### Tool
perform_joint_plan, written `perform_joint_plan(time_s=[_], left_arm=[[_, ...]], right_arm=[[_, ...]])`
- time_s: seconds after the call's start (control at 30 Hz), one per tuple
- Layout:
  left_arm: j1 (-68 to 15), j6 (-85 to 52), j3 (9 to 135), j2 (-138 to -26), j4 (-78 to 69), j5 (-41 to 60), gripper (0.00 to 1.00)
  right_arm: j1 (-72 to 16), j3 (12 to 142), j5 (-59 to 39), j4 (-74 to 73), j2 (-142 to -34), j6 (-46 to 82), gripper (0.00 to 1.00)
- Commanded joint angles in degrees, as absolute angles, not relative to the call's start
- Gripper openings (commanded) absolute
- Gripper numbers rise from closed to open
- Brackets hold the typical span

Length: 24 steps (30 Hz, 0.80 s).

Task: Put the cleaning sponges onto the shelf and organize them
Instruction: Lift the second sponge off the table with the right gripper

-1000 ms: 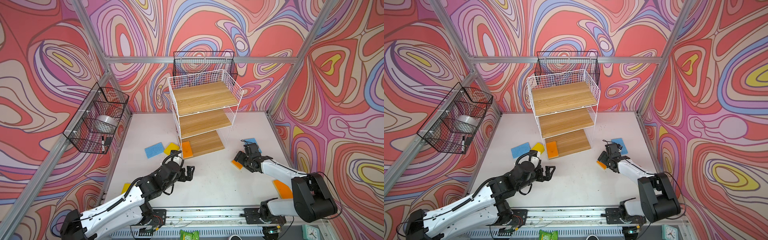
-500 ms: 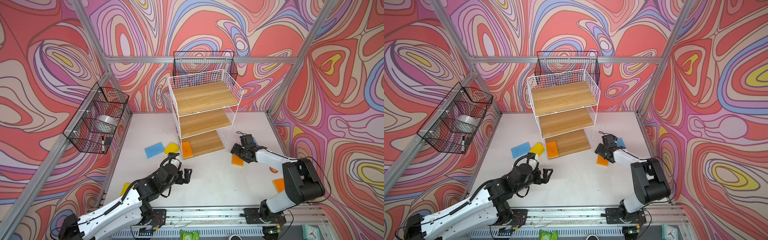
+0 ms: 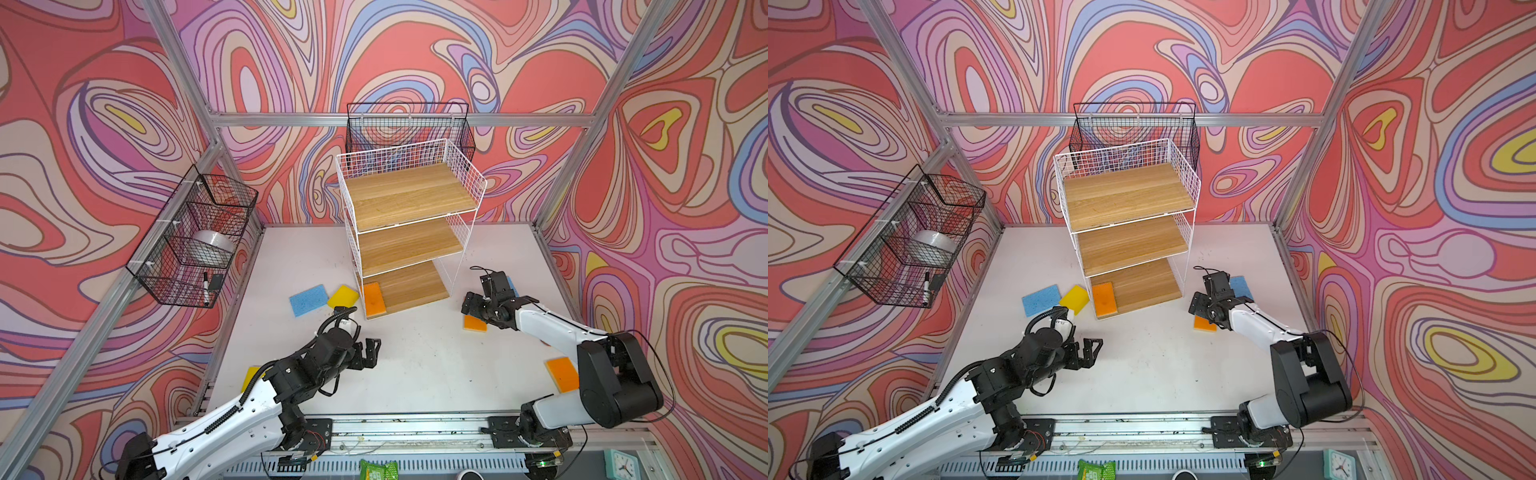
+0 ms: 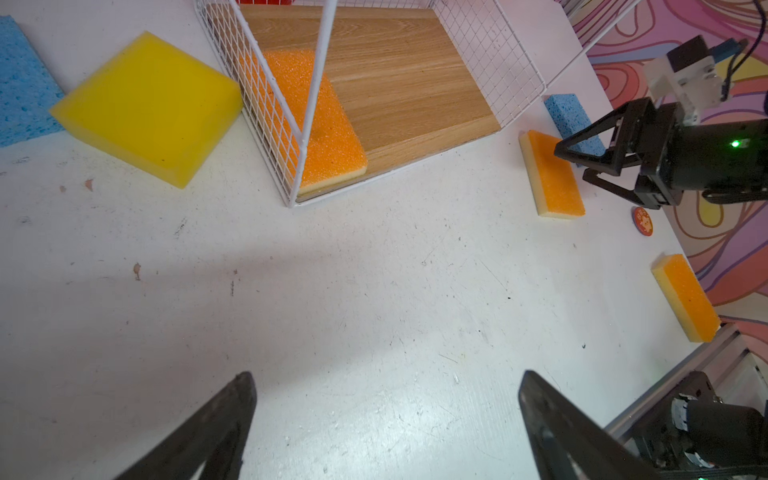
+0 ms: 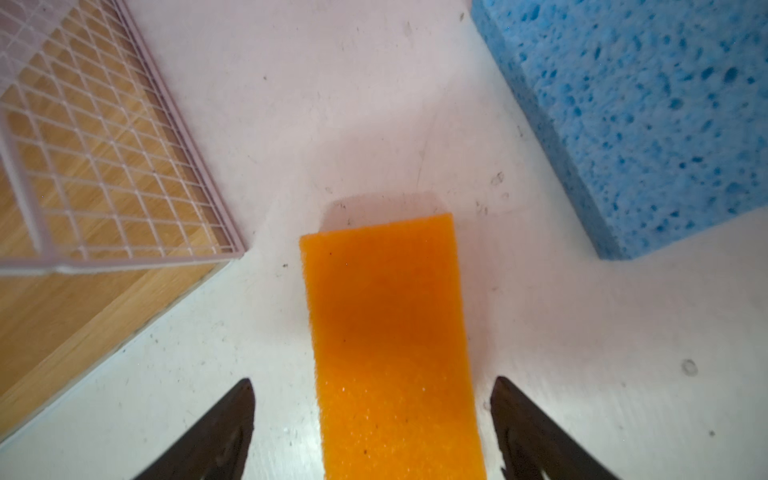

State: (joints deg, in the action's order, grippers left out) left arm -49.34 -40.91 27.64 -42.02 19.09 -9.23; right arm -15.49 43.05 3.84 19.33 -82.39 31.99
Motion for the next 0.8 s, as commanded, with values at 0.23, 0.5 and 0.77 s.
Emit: perform_joint_plan(time_s=[0.23, 0.5, 0.77], left_arm=[[-46.97, -38.83, 28.97, -42.11, 21.57, -9.87, 1.00], [-45.87, -40.34, 27.70, -40.73, 21.00, -8.31, 1.00], [-45.19, -40.23, 27.18, -40.34, 21.02, -7.67, 1.00]], right_arm=[[-20.93, 40.83, 9.16, 23.38, -82.48, 33.96, 0.98], [-20.97, 39.80, 9.89, 24.26, -83.06, 36.65, 0.96], [-21.67, 39.20, 9.45, 23.95, -83.54, 37.30, 0.92]])
